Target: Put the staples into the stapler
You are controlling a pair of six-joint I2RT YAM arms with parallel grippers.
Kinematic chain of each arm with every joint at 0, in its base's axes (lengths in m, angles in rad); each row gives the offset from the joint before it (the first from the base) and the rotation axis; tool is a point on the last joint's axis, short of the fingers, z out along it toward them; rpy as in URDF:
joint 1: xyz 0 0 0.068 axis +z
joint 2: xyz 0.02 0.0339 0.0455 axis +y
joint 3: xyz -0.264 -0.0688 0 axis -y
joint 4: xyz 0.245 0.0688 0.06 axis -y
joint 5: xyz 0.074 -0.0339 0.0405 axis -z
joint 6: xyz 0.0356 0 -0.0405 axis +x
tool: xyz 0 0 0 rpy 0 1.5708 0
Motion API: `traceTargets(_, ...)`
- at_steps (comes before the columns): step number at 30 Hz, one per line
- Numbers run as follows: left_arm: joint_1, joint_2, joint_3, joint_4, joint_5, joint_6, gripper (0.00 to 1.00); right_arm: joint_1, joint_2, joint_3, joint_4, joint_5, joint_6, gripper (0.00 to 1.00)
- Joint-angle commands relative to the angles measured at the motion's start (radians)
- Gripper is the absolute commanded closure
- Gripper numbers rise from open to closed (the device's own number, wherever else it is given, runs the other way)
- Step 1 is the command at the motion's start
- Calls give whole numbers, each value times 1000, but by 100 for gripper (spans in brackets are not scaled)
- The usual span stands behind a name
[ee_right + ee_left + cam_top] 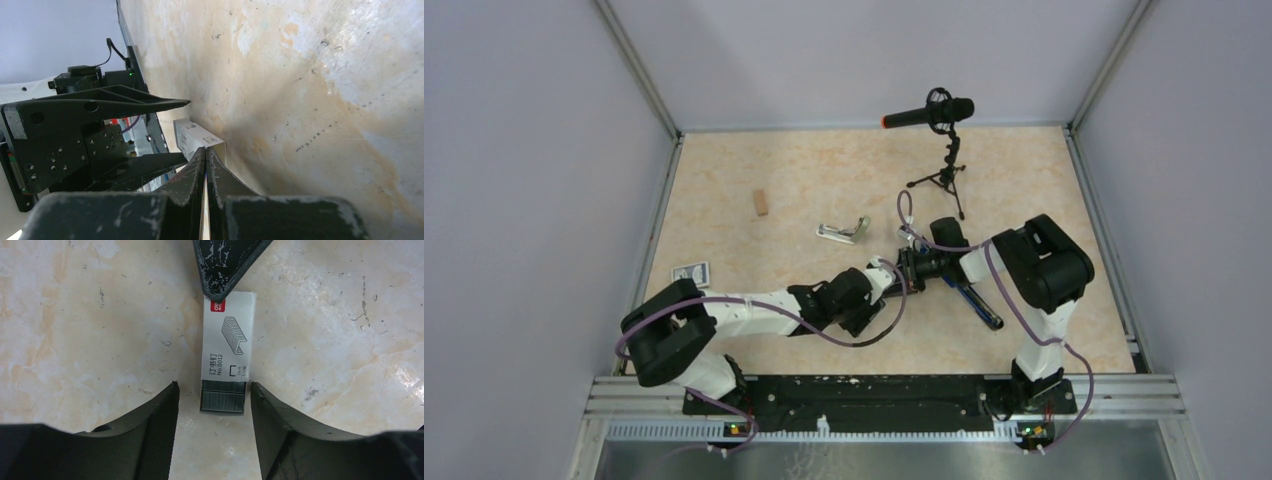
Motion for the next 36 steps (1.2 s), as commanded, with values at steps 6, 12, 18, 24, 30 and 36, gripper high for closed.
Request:
traceTargets(6,10,13,24,7,14,10,49,-7,-31,-4,26,-14,-11,100)
traceTargets(12,10,-26,9,-20,21,-4,59,-11,-43,5,15,-7,-13,100)
traceTargets(18,10,-56,-3,-25,23,-23,59,-27,-59,1,2,-9,-21,100)
traceTargets(24,10,-45,-1,-25,28,-23,60,-44,-67,-10,-2,-16,-30,100)
traceTargets(30,10,-55,-8,-22,27,-27,60,-56,-70,-17,-4,-22,-28,100)
traceTargets(36,10,-41,-10,-8,28,-31,60,-54,-70,-46,37,-19,5,77)
